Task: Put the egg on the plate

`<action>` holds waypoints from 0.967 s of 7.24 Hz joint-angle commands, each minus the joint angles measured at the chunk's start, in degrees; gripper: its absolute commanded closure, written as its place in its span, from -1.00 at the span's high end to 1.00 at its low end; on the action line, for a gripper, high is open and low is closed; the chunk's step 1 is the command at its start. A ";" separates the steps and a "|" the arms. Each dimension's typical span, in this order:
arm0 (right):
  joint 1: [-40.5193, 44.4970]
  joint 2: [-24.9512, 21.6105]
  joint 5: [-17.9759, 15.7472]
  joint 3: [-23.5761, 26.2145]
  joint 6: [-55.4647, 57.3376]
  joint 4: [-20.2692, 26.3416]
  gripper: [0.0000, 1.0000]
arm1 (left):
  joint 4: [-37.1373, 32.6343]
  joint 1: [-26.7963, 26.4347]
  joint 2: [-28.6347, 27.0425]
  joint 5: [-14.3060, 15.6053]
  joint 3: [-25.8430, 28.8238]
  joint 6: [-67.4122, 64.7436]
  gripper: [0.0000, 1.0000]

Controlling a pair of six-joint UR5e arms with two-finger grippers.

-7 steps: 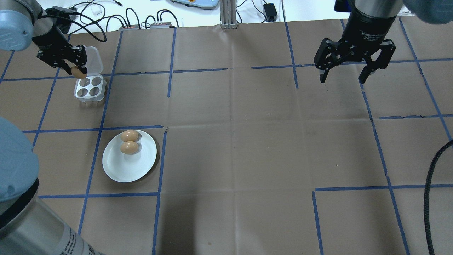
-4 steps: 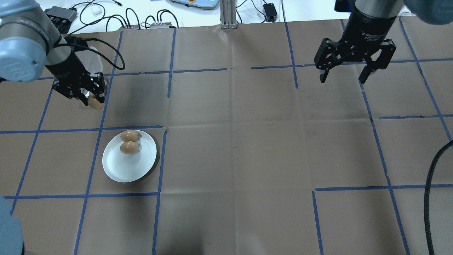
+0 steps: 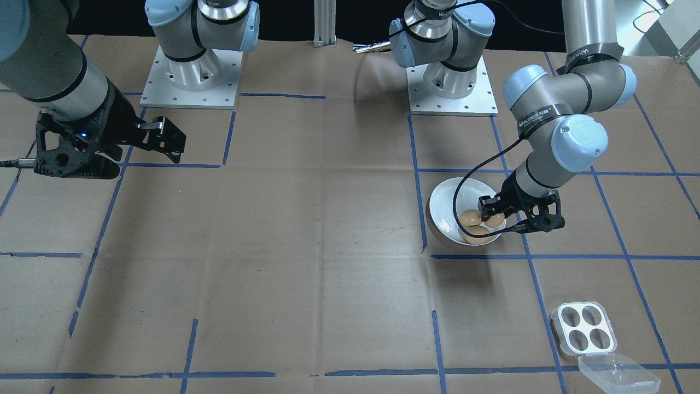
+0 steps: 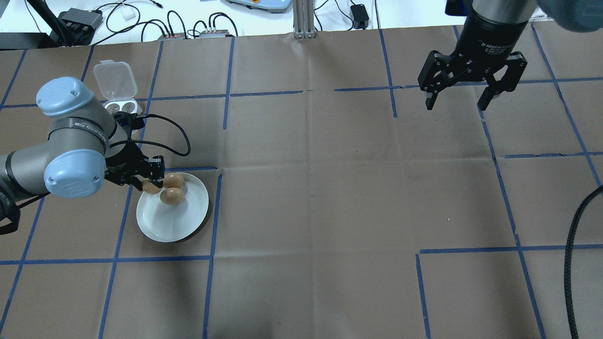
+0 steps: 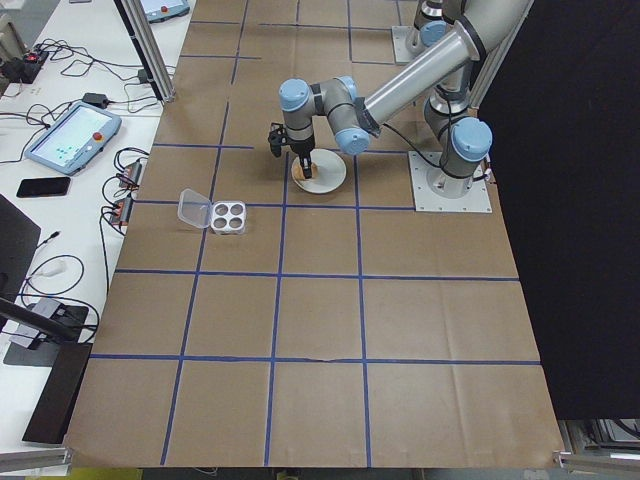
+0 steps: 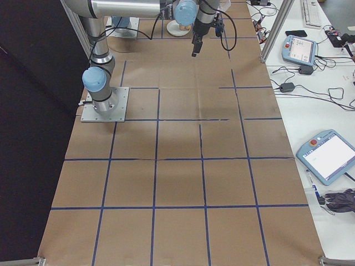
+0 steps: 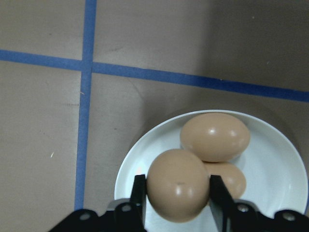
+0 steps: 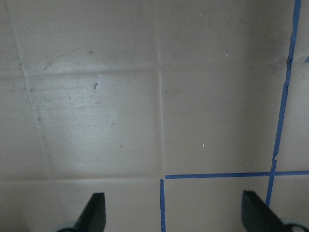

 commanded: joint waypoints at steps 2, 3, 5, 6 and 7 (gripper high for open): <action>0.00 0.00 -0.04 0.00 0.00 0.00 1.00 | -0.72 0.03 2.14 2.43 1.21 -0.48 0.98; 0.00 0.00 0.05 0.00 0.00 0.00 1.00 | -2.12 -0.05 4.06 2.45 2.35 -0.74 0.98; 0.00 0.09 0.05 0.00 0.00 0.00 1.00 | -10.95 -0.84 7.24 2.01 8.56 -1.79 0.98; 0.00 0.00 0.05 0.00 0.00 0.00 1.00 | -15.01 -1.37 7.86 1.66 12.17 -4.50 0.98; 0.00 0.00 0.05 0.00 0.00 0.00 1.00 | -17.31 -3.81 7.95 0.70 15.34 -5.05 0.98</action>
